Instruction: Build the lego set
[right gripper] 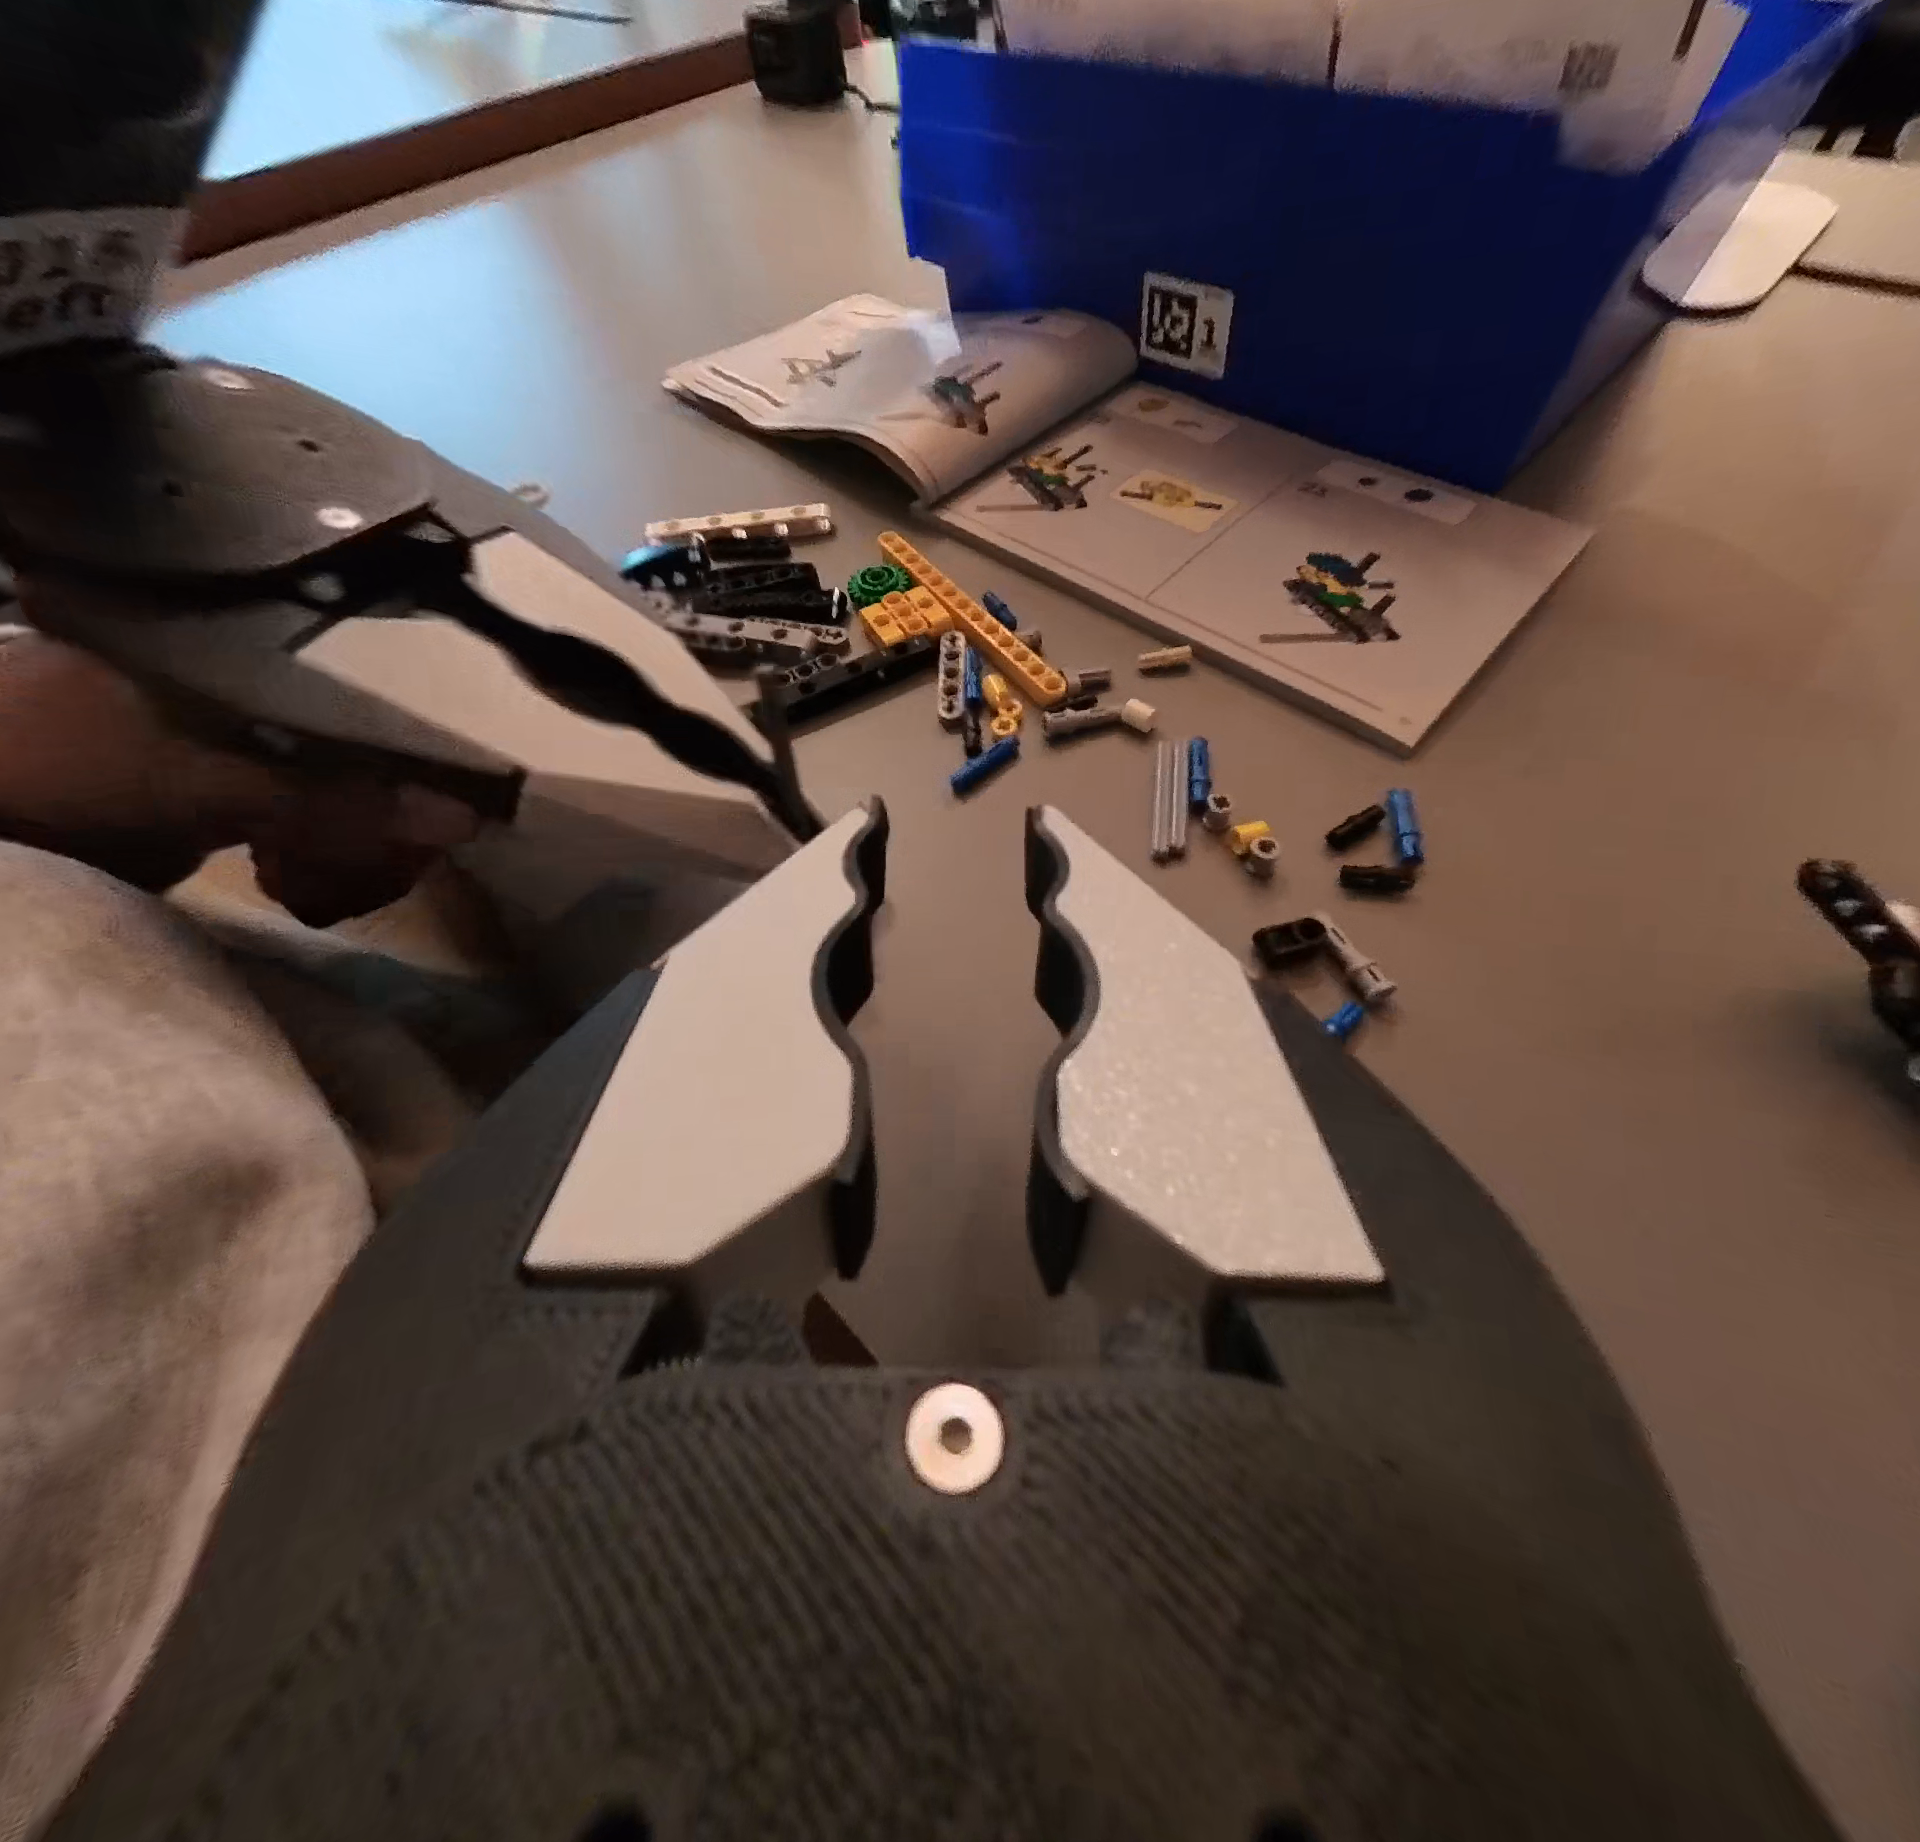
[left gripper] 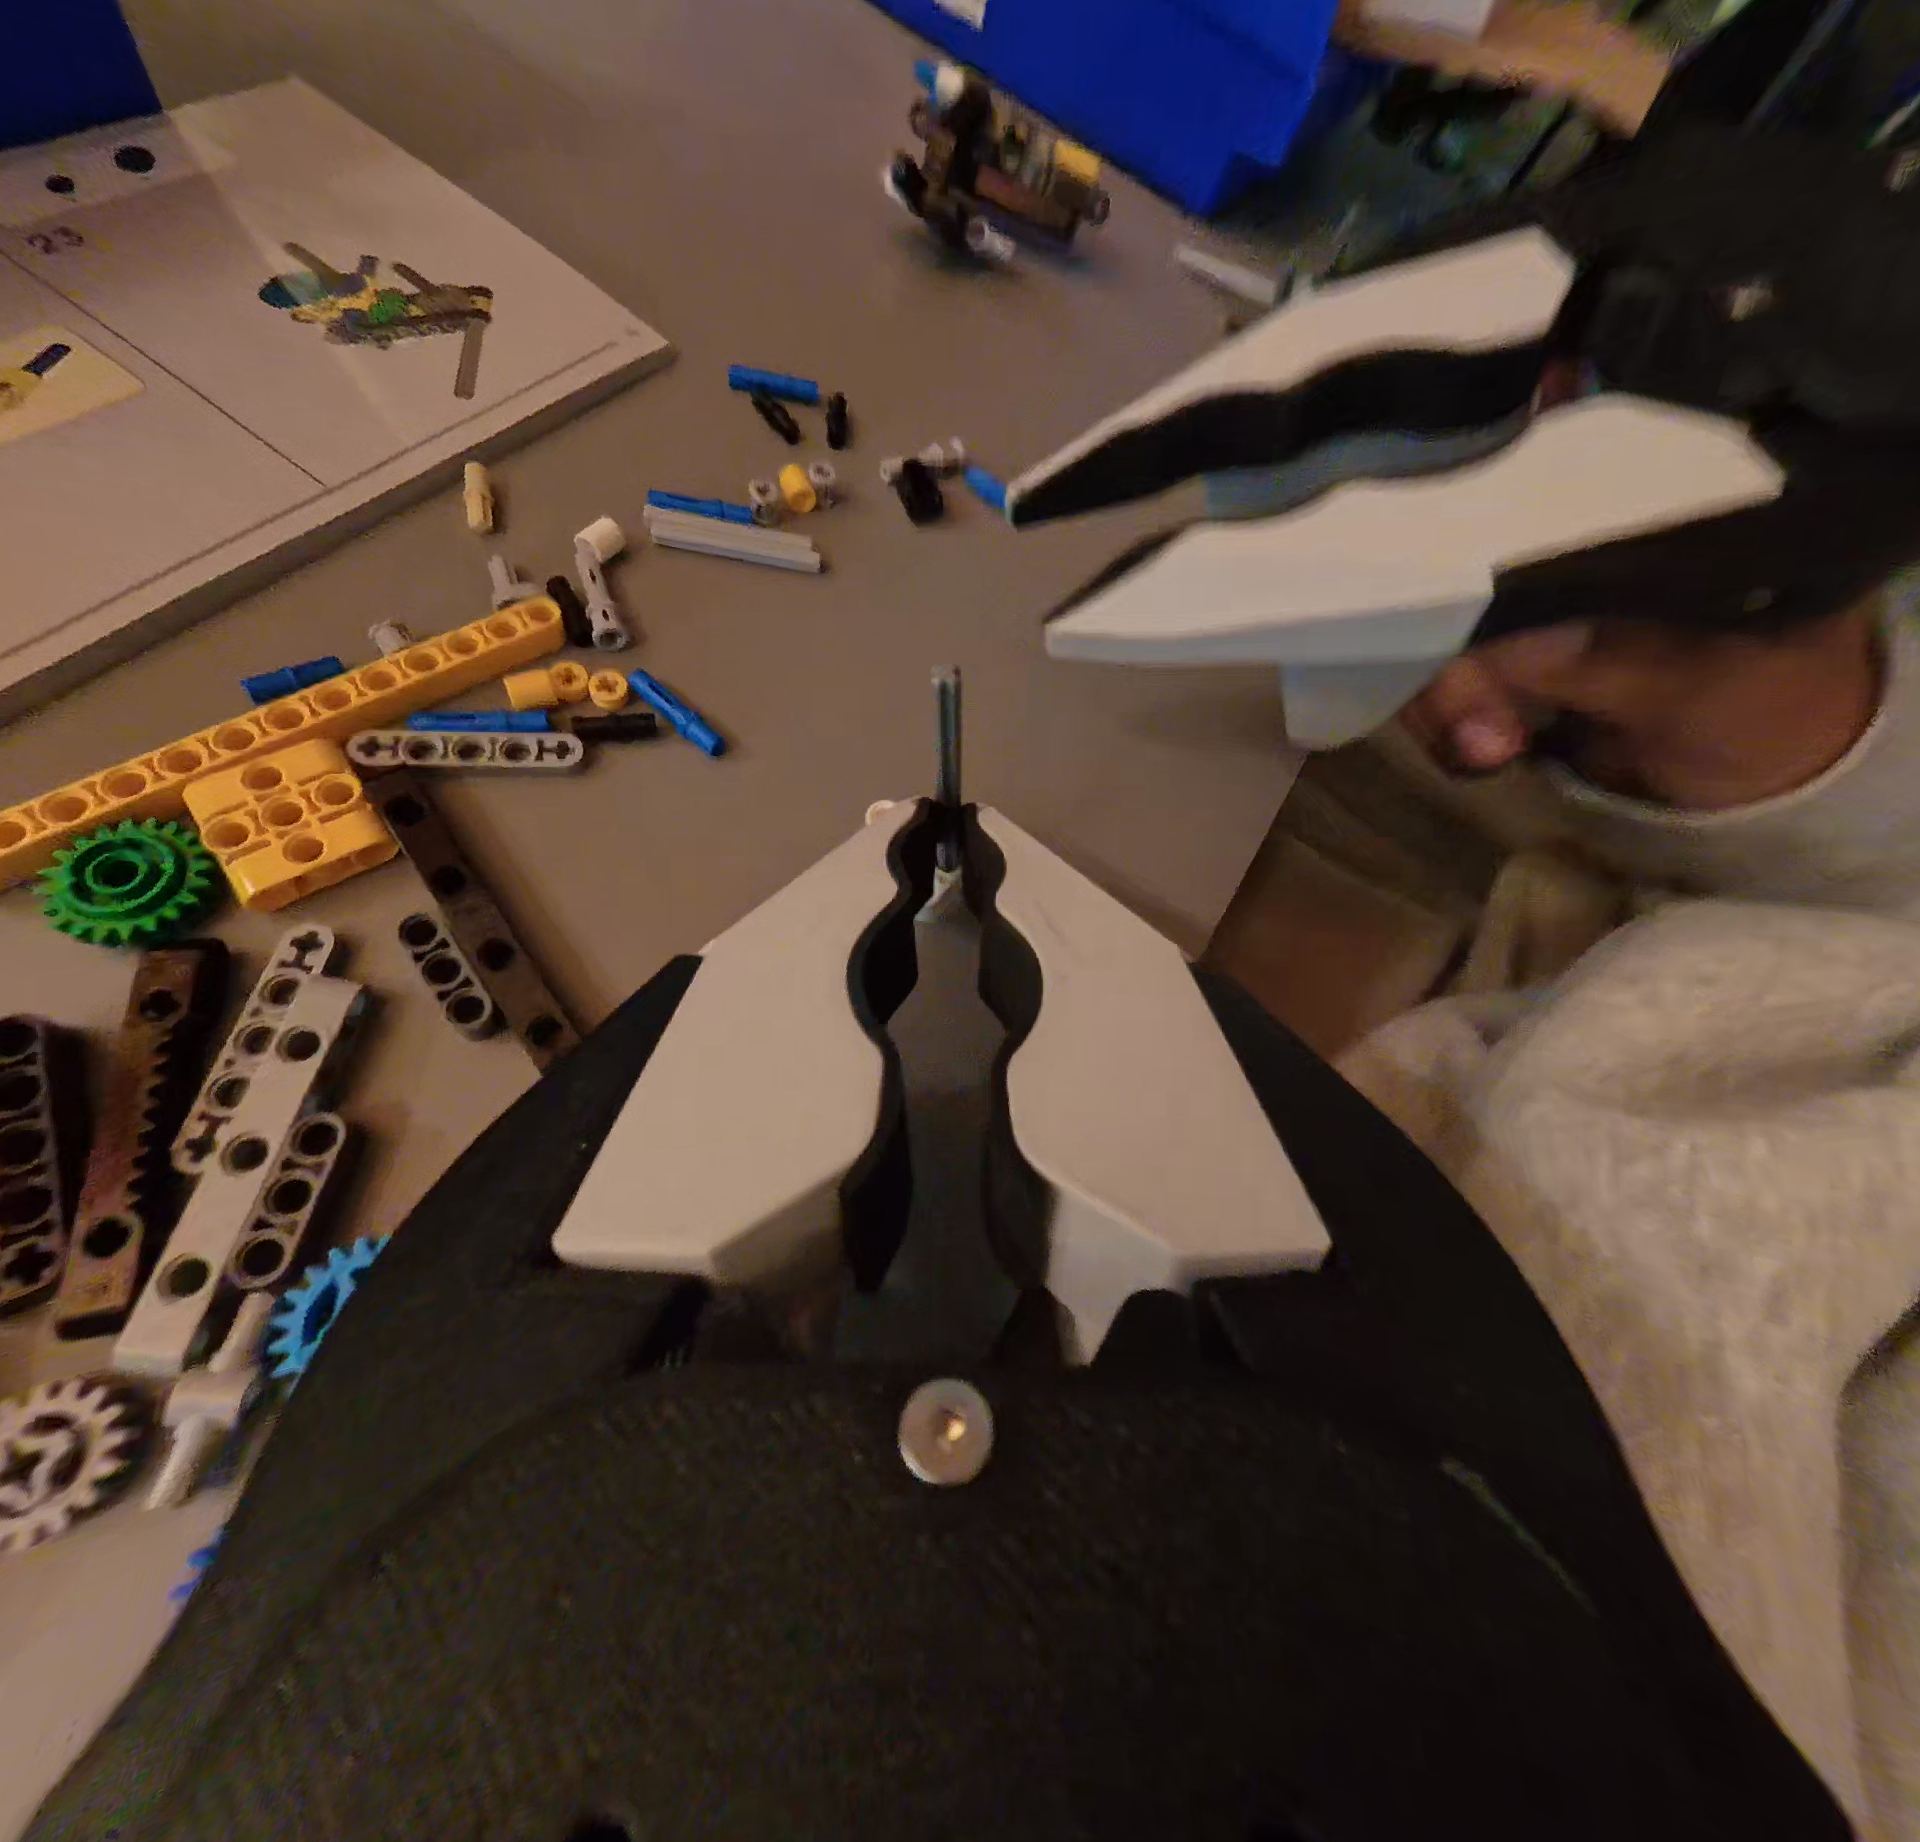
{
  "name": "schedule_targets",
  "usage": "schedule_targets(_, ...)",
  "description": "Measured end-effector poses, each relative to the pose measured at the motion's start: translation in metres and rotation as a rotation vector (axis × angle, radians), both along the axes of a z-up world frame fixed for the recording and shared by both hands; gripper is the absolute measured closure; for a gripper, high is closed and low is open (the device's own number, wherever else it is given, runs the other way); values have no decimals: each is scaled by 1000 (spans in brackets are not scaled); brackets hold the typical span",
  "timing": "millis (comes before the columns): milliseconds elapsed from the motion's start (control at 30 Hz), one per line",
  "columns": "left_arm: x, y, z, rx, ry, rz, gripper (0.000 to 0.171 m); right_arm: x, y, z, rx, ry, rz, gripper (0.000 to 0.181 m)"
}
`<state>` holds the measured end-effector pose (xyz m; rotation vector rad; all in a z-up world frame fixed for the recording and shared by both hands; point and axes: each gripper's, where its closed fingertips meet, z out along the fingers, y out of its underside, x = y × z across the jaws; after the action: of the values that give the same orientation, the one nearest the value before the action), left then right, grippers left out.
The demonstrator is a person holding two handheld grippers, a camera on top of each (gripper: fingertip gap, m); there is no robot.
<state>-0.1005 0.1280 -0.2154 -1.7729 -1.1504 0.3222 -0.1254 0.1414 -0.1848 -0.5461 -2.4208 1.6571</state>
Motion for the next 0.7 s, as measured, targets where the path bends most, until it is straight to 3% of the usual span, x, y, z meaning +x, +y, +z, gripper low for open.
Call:
schedule_targets(267,-32,8,73,811,-212,47,171,4,15,35,-52,148,33,156)
schedule_targets(500,-36,21,92,1139,-344,-5,171,5,30,56,-124,236,44,155)
schedule_targets(700,-31,30,100,1262,-386,-42,171,15,24,59,-124,322,79,157)
